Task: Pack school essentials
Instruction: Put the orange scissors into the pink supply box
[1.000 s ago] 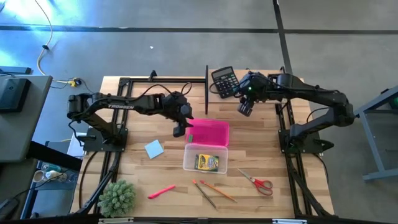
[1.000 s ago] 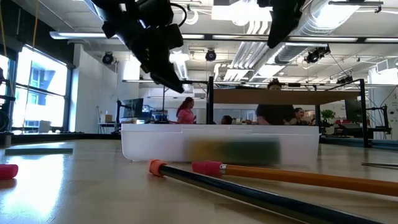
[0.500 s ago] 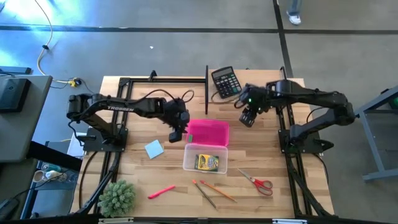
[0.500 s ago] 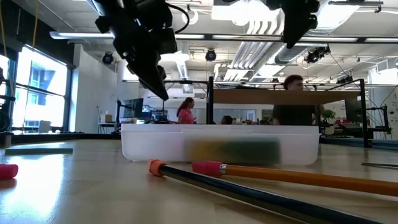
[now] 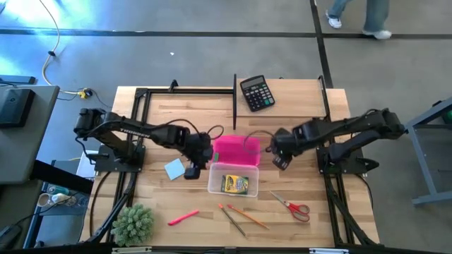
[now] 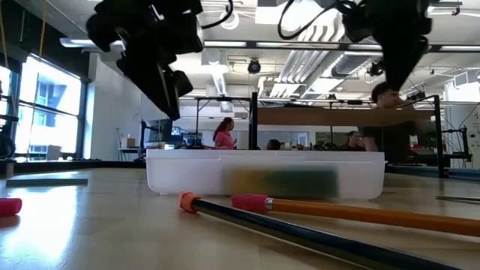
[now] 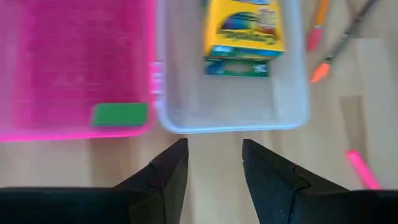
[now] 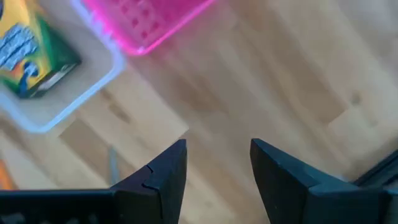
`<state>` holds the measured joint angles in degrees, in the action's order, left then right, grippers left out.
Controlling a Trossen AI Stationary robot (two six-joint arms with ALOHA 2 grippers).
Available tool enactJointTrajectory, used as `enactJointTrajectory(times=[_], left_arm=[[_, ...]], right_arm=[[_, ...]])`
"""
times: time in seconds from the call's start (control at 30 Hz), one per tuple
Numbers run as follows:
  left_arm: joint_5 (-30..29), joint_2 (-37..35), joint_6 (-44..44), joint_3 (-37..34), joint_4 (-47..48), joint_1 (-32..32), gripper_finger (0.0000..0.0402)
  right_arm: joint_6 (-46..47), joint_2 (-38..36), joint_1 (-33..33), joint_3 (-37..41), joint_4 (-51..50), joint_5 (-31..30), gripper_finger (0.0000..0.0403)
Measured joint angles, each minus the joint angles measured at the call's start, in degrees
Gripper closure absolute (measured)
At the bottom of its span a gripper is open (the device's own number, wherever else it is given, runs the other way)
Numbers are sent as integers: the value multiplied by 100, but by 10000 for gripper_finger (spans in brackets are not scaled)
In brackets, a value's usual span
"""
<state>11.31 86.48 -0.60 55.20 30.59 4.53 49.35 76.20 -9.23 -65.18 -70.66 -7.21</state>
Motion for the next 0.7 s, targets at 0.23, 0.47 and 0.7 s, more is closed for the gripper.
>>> enactJointTrajectory(times=[0.23, 0.47, 0.7], left_arm=[[-20, 0, 447, 0, -25, -527, 264], [-23, 0, 858, -2, -92, -910, 265], [-649, 0, 1266, -4, -300, -1164, 266]], right_arm=[[1613, -4, -1234, 187, 207, 128, 236], [2706, -2, -2357, 553, 708, 153, 236], [3489, -2, -3286, 1066, 1514, 292, 236]])
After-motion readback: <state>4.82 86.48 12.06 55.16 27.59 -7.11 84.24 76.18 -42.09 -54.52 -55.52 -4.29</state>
